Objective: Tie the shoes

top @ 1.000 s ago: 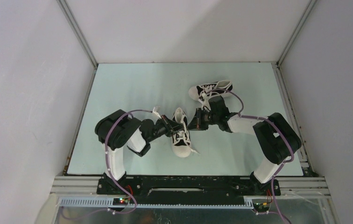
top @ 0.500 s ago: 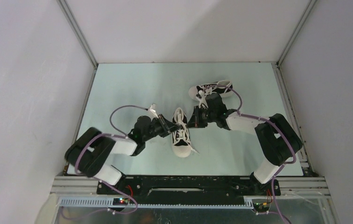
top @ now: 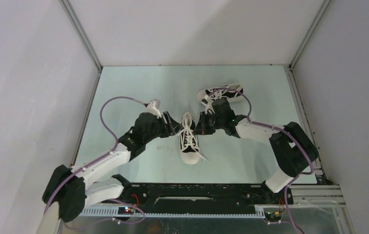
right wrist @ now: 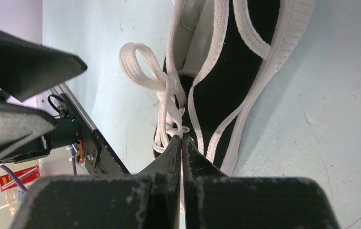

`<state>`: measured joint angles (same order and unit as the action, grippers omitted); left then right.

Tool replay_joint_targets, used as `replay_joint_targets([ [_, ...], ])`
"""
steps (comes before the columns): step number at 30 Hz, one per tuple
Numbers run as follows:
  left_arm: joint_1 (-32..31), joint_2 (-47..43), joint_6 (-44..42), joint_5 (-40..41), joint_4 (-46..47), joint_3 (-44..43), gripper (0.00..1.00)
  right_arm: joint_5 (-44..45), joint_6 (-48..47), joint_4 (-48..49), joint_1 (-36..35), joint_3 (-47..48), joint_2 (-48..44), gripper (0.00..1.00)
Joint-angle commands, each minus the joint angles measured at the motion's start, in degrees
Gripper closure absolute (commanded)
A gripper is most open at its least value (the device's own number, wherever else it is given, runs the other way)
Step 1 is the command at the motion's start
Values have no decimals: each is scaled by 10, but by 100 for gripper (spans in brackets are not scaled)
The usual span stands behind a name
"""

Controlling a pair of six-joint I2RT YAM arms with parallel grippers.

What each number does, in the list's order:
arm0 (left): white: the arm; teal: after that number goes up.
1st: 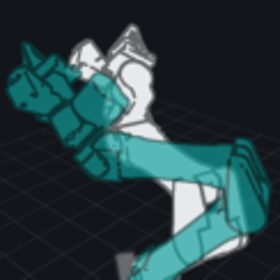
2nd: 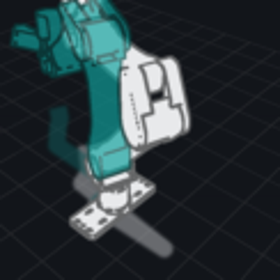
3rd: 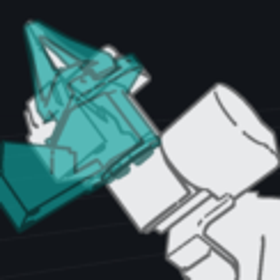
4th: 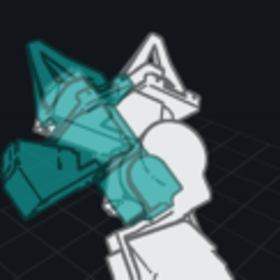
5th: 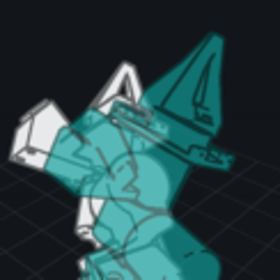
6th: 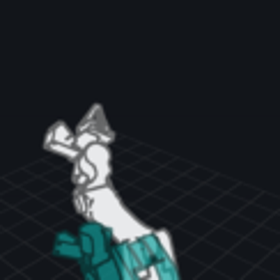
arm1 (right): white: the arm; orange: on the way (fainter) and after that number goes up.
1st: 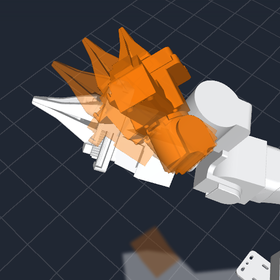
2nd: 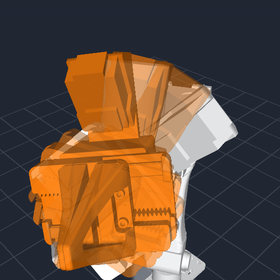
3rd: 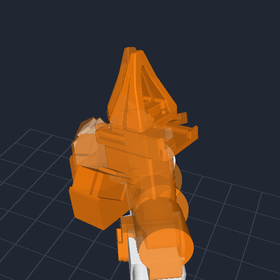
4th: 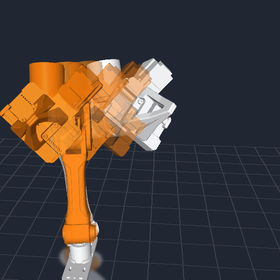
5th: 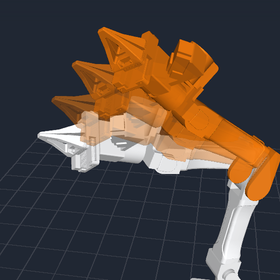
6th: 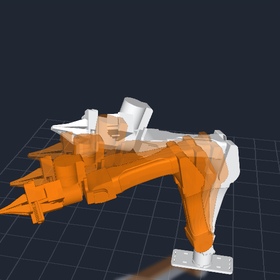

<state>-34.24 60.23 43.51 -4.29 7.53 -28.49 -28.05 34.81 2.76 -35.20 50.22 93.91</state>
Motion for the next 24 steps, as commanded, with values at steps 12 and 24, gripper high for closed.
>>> replay_joint_targets([
  [12,-14,177,-89,30,-64,-175,41,30,-19,1,-11,22,-30,100],
  [24,-39,235,-115,41,-120,-242,54,33,-19,0,-14,22,-31,100],
])
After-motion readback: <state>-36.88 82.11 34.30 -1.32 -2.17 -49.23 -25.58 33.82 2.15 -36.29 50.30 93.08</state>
